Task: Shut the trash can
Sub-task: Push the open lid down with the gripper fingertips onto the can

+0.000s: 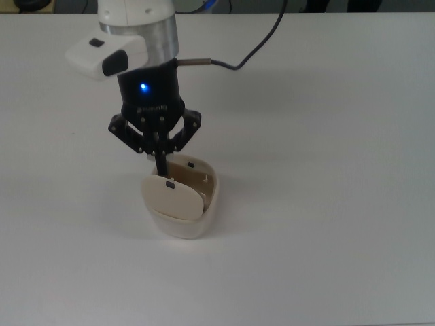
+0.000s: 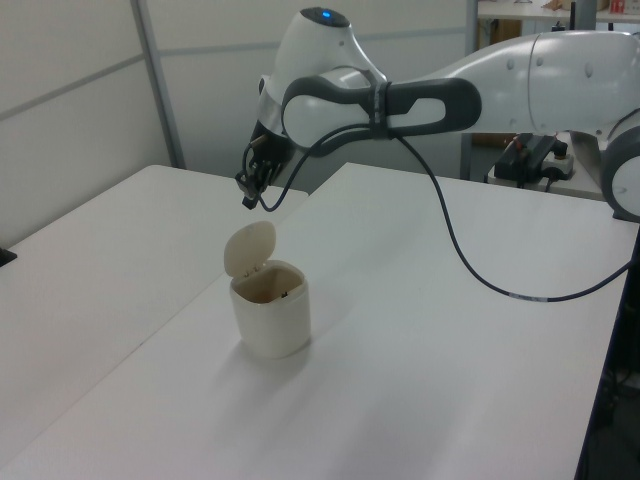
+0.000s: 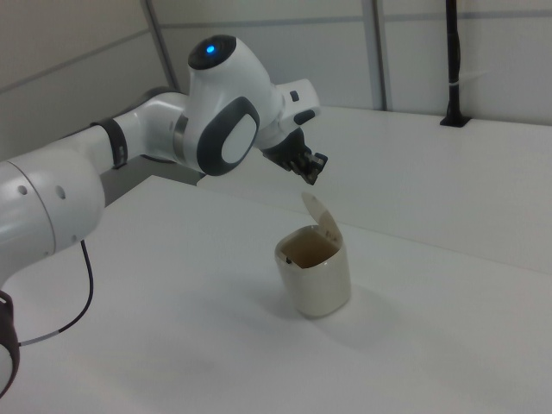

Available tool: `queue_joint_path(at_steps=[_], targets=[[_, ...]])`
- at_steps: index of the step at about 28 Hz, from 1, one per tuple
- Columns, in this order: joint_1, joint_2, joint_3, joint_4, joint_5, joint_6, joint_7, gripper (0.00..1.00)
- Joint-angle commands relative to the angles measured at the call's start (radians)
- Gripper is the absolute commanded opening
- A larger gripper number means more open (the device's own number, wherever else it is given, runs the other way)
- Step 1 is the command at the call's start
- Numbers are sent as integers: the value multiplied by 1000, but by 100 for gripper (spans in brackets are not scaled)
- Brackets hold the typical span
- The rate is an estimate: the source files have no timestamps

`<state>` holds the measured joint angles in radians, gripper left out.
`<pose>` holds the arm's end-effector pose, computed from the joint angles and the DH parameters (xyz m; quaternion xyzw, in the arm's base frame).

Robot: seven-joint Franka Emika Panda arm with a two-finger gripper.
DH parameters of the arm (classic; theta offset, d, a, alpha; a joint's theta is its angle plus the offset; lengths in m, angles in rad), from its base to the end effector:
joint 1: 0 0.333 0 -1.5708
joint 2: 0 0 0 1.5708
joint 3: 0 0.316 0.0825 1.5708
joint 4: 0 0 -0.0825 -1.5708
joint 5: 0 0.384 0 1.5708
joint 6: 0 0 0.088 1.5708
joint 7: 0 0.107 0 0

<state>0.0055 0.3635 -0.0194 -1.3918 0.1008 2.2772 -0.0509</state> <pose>0.7117 -0.0050 0.5609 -0.9653 0.0023 -0.2590 0.0339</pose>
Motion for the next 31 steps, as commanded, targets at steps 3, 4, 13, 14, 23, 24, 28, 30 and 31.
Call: queue_joint_path(at_steps=[3,4,13,14,23,24,28,30,31], targets=[[4,23,4,-1,17,56,16,0],[4,25,4,-1,17,57,16,0],[5,34,9,-4,16,76,13,0],[5,37,9,-6,14,74,13,0],[8,51,10,-10,8,73,5,0],[8,51,10,-10,8,71,5,0],[10,49,9,-10,8,62,3,0],[10,49,10,-12,8,59,3,0],[10,48,10,-13,8,54,3,0]])
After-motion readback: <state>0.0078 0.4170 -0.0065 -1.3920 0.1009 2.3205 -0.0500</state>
